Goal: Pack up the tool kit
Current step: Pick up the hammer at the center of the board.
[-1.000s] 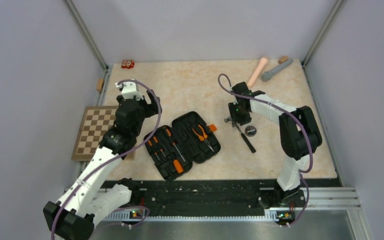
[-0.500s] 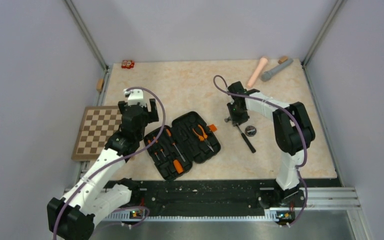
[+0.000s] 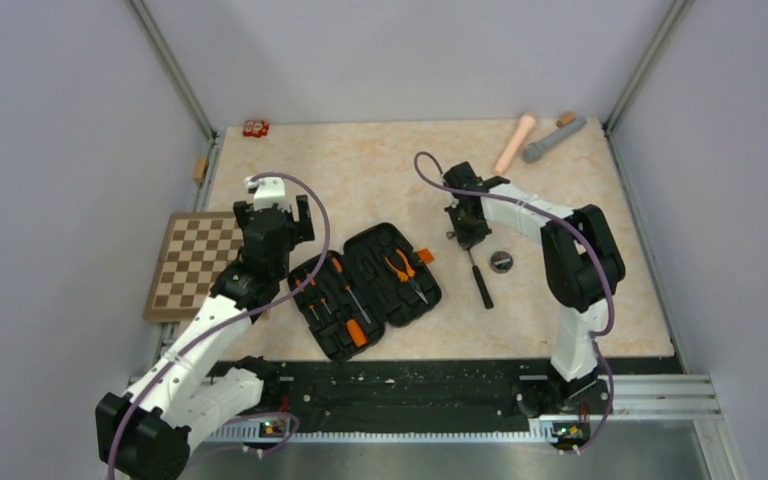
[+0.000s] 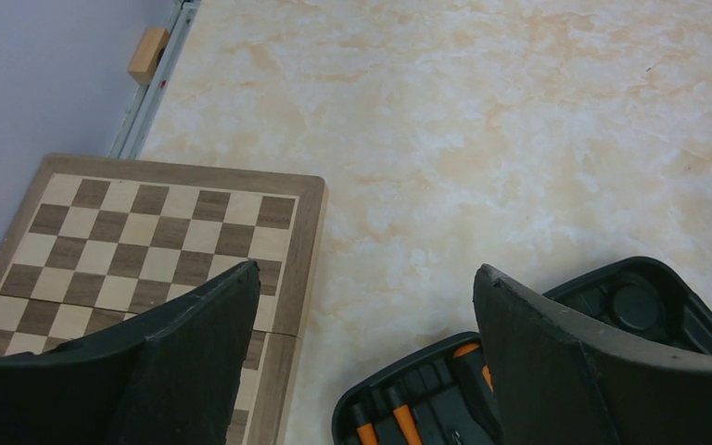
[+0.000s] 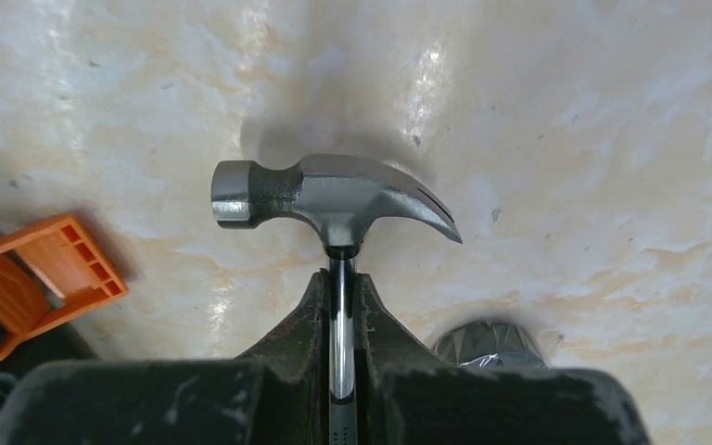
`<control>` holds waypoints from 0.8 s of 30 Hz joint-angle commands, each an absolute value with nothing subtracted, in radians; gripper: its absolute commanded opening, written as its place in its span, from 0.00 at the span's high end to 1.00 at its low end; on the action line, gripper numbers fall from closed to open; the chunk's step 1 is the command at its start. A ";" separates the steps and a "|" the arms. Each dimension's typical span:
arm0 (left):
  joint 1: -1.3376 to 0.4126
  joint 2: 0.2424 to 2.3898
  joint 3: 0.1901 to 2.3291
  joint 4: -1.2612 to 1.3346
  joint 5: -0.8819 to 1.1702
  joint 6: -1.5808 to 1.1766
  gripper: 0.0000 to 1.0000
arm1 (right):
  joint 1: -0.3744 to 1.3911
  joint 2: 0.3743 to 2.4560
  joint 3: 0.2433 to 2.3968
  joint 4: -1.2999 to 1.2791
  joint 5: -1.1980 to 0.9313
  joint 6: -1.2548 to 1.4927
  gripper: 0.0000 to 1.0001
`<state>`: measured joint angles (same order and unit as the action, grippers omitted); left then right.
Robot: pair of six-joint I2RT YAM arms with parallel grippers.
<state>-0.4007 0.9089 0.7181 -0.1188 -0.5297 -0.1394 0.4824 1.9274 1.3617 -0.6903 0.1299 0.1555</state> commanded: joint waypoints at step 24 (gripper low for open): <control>-0.434 0.981 0.729 0.060 0.145 -0.273 0.12 | 0.568 1.571 1.292 -0.056 -0.294 0.424 1.00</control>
<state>-0.4072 0.9718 0.7162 -0.0334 -0.0147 -0.2291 0.5484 1.6619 1.3312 -0.2989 -0.2291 0.3161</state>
